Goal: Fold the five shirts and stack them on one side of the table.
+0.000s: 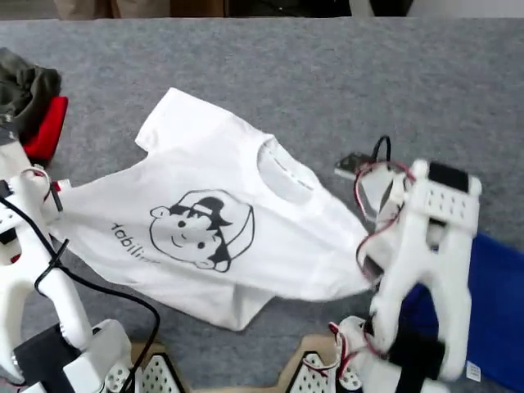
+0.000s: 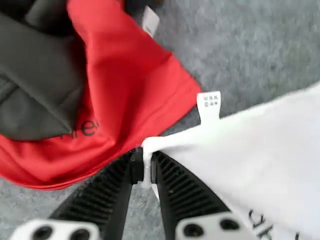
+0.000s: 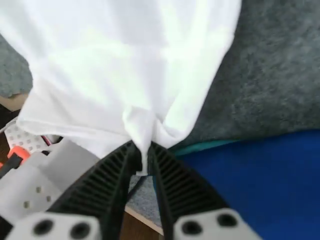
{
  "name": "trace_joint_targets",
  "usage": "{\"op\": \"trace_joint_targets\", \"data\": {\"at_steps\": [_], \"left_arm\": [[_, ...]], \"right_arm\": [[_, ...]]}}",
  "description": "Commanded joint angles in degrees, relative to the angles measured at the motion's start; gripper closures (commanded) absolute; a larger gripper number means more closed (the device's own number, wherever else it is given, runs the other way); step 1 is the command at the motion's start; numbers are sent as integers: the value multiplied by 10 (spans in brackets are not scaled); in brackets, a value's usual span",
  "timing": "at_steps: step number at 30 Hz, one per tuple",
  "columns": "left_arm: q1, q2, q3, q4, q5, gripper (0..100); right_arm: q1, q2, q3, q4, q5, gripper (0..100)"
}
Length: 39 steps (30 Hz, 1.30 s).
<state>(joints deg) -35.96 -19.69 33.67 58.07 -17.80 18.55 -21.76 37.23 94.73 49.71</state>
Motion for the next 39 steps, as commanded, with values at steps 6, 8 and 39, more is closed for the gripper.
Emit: {"op": "trace_joint_targets", "data": {"at_steps": [6, 8, 39], "left_arm": [[26, 72, -106, 7, 51, 981], [26, 114, -142, 39, 69, 981], [159, 243, -144, 3, 142, 981]], "right_arm": [[58, -79, 65, 42, 71, 981], [58, -80, 58, 55, 87, 928], [-413, 807, -1142, 48, -56, 731]]}}
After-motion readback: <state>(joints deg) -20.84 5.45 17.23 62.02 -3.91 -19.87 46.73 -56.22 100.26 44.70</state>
